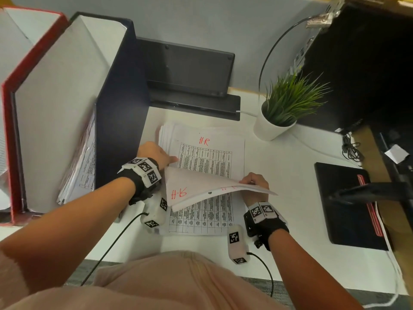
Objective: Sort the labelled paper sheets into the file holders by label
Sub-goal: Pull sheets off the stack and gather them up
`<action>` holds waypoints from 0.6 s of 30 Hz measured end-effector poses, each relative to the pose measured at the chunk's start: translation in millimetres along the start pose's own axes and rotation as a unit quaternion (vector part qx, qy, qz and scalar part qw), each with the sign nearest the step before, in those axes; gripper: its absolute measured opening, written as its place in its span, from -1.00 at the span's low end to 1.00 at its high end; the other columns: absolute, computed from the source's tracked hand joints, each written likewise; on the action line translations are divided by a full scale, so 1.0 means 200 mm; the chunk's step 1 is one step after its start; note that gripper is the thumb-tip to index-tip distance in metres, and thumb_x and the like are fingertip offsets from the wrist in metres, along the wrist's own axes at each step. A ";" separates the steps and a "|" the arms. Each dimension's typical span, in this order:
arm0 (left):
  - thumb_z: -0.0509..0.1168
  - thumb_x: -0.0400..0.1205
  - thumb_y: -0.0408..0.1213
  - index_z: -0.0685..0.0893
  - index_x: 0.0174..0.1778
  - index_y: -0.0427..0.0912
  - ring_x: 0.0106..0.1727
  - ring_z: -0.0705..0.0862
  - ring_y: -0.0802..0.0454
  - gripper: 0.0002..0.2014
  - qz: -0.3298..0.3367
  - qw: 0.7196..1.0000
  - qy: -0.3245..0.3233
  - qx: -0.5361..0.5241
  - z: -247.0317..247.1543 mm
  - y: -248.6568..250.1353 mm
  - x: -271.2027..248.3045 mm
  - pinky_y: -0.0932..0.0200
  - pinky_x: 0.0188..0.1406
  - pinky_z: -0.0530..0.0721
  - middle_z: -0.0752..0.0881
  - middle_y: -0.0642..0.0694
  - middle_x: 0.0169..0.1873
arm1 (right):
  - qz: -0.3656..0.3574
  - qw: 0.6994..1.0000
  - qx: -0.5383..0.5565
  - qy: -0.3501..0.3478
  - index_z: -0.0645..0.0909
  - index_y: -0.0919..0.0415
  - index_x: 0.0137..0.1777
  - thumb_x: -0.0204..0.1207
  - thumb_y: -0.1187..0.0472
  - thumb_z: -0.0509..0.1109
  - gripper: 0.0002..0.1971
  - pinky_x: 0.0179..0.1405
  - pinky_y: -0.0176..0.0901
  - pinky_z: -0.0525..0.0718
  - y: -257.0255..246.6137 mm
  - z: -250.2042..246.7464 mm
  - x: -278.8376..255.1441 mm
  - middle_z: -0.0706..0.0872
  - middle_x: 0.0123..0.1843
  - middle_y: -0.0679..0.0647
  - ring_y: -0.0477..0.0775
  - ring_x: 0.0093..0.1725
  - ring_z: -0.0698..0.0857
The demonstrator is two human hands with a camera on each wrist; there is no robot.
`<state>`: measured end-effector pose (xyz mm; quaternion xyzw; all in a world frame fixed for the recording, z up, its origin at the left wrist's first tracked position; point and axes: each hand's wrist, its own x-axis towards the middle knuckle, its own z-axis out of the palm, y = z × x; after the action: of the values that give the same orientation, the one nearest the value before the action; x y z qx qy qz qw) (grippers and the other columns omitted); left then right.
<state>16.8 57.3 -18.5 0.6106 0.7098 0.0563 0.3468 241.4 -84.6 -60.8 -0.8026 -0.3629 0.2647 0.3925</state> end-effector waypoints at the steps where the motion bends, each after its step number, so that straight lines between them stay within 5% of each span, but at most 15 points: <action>1: 0.51 0.44 -0.12 0.74 -0.29 -0.26 -0.27 0.64 -0.02 -0.75 0.019 1.000 0.000 -0.001 0.00 0.00 0.00 0.19 -0.33 0.57 0.72 -0.11 -0.31 | 0.001 1.000 0.017 0.000 0.65 0.59 -0.30 0.32 0.61 0.43 -0.98 -0.27 -0.32 0.47 -0.01 0.00 0.00 0.68 -0.11 0.42 0.09 -0.16 0.55; 3: 0.46 0.49 -0.17 0.66 -0.46 -0.18 -0.29 0.65 -0.02 -0.75 0.050 0.999 0.010 -0.004 0.01 -0.01 0.00 0.18 -0.27 0.59 0.68 -0.05 -0.44 | 0.015 0.998 0.063 -0.009 0.65 0.55 -0.32 0.32 0.65 0.40 -0.92 -0.24 -0.27 0.53 -0.02 0.00 0.00 0.68 -0.14 0.36 0.06 -0.24 0.60; 5: 0.43 0.52 -0.21 0.61 -0.52 -0.14 -0.33 0.64 0.00 -0.71 0.072 0.997 0.021 -0.012 0.02 -0.02 0.00 0.19 -0.26 0.58 0.63 -0.01 -0.52 | 0.022 0.996 0.088 -0.017 0.61 0.31 -0.43 0.33 0.67 0.38 -0.72 -0.34 -0.38 0.57 -0.03 0.00 0.00 0.69 -0.15 0.32 -0.06 -0.34 0.63; 8: 0.37 0.57 -0.27 0.66 -0.45 -0.21 -0.40 0.59 0.08 -0.75 0.101 0.994 0.022 -0.027 0.04 -0.03 0.00 0.22 -0.29 0.53 0.61 0.00 -0.52 | 0.026 0.996 0.088 -0.017 0.47 0.15 -0.51 0.34 0.65 0.39 -0.59 -0.44 -0.52 0.53 -0.03 0.00 0.00 0.70 -0.18 0.29 -0.10 -0.37 0.64; 11: 0.30 0.60 -0.35 0.74 -0.27 -0.28 -0.29 0.63 -0.03 -0.82 0.152 0.986 0.059 -0.045 0.05 -0.04 -0.03 0.20 -0.26 0.55 0.65 -0.09 -0.40 | 0.037 0.999 0.027 -0.024 0.36 0.13 -0.52 0.34 0.48 0.51 -0.57 -0.54 -0.64 0.42 -0.03 0.00 0.02 0.58 -0.44 0.03 -0.27 -0.53 0.45; 13: 0.30 0.59 -0.41 0.77 -0.16 -0.34 -0.27 0.61 0.01 -0.86 0.217 0.965 0.128 -0.069 0.06 -0.05 -0.06 0.25 -0.26 0.58 0.68 -0.12 -0.31 | 0.059 0.996 -0.037 -0.049 0.45 0.18 -0.41 0.35 0.25 0.57 -0.69 -0.51 -0.66 0.40 -0.03 0.01 0.03 0.44 -0.45 -0.10 -0.19 -0.46 0.40; 15: 0.33 0.56 -0.45 0.77 -0.01 -0.33 -0.25 0.61 0.09 -0.84 0.266 0.945 0.156 -0.109 0.06 -0.06 -0.08 0.30 -0.17 0.61 0.71 -0.10 -0.18 | 0.057 0.993 -0.080 -0.062 0.59 0.37 -0.18 0.37 0.13 0.55 -0.70 -0.40 -0.56 0.42 -0.02 0.01 0.05 0.53 -0.36 -0.01 0.01 -0.30 0.55; 18: 0.32 0.54 -0.45 0.73 -0.16 -0.12 -0.27 0.66 0.18 -0.85 0.232 0.943 0.123 -0.206 0.08 -0.06 -0.10 0.44 -0.25 0.60 0.70 0.05 -0.27 | 0.075 0.991 -0.097 -0.059 0.63 0.39 0.09 0.37 0.05 0.55 -0.55 0.01 -0.26 0.52 -0.03 0.02 0.04 0.72 0.02 0.22 0.18 0.08 0.66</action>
<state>16.3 31.3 -28.5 0.6619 0.5584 0.3547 0.3525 242.3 -73.7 -59.1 -0.8448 -0.3482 0.3035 0.2701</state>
